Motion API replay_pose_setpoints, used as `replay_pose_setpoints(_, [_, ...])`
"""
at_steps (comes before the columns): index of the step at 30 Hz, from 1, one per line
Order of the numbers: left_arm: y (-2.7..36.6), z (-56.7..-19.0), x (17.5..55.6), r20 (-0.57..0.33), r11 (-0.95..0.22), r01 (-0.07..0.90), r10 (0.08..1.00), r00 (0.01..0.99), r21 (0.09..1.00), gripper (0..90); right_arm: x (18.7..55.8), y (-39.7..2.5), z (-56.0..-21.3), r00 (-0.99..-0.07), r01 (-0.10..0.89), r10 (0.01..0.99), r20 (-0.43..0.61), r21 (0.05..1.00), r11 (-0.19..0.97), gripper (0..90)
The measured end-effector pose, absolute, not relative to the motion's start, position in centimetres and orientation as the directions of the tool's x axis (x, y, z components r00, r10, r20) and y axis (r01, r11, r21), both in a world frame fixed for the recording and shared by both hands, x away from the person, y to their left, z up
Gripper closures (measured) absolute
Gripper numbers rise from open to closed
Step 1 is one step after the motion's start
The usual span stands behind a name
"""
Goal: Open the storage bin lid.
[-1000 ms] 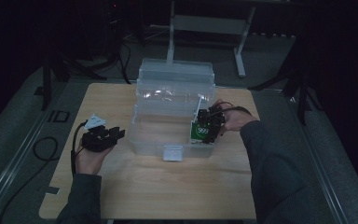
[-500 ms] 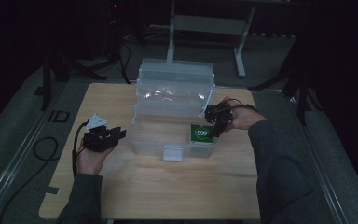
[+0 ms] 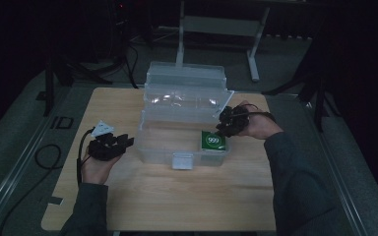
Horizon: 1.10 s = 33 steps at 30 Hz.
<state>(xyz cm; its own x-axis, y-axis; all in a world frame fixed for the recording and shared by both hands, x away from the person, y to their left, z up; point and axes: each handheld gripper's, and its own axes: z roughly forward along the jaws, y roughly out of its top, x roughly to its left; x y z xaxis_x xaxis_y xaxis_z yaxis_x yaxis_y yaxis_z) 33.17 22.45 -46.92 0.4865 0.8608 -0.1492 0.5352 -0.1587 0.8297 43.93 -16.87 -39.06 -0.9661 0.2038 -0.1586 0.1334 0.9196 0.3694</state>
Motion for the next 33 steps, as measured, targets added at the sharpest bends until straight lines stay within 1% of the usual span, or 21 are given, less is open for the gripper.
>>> replay_pose_setpoints(2, [22.5, -46.9, 33.1, -0.148, -0.159, 0.535, 0.861, 0.486, 0.830, 66.5, 43.9, -16.9, -39.0, -0.961, 0.143, 0.222, -0.166, 0.389, 0.910, 73.6])
replay_pose_setpoints(4, [22.5, -46.9, 33.1, -0.149, -0.158, 0.535, 0.861, 0.486, 0.830, 66.5, 44.0, -17.0, -39.1, -0.945, 0.176, 0.272, -0.183, 0.416, 0.892, 77.6])
replay_pose_setpoints(5, [22.5, -46.9, 33.1, -0.149, -0.158, 0.535, 0.861, 0.486, 0.830, 66.5, 44.0, -17.0, -39.1, -0.945, 0.176, 0.272, -0.183, 0.416, 0.892, 77.6])
replay_pose_setpoints(7, [22.5, -46.9, 33.0, -0.149, -0.158, 0.533, 0.860, 0.487, 0.831, 66.5, 43.9, -17.0, -39.2, -0.939, 0.189, 0.293, -0.178, 0.445, 0.875, 80.6])
replay_pose_setpoints(12, [22.3, -46.9, 33.0, -0.144, -0.168, 0.532, 0.857, 0.495, 0.830, 66.4, 43.8, -16.9, -39.8, -0.927, 0.220, 0.336, -0.165, 0.487, 0.845, 81.4])
replay_pose_setpoints(15, [22.2, -46.9, 33.0, -0.143, -0.171, 0.530, 0.855, 0.499, 0.831, 66.4, 43.6, -16.8, -39.9, -0.918, 0.224, 0.356, -0.176, 0.512, 0.829, 82.5])
replay_pose_setpoints(16, [22.1, -46.9, 32.9, -0.142, -0.172, 0.529, 0.854, 0.500, 0.831, 66.4, 43.5, -16.6, -39.8, -0.911, 0.228, 0.372, -0.178, 0.534, 0.814, 82.8])
replay_pose_setpoints(18, [22.1, -46.8, 32.9, -0.139, -0.174, 0.526, 0.853, 0.503, 0.832, 66.3, 43.5, -16.6, -39.7, -0.908, 0.226, 0.377, -0.184, 0.544, 0.808, 83.9])
replay_pose_setpoints(23, [22.0, -46.7, 32.7, -0.138, -0.176, 0.522, 0.851, 0.507, 0.834, 66.3, 43.7, -16.8, -39.2, -0.881, 0.252, 0.437, -0.183, 0.602, 0.758, 84.9])
replay_pose_setpoints(27, [21.9, -46.7, 32.7, -0.137, -0.178, 0.522, 0.850, 0.509, 0.834, 66.3, 44.0, -17.0, -38.9, -0.858, 0.268, 0.482, -0.177, 0.646, 0.715, 88.5])
replay_pose_setpoints(33, [21.7, -46.7, 32.7, -0.134, -0.183, 0.519, 0.847, 0.515, 0.835, 66.4, 44.3, -17.1, -38.6, -0.839, 0.283, 0.518, -0.165, 0.681, 0.675, 90.0])
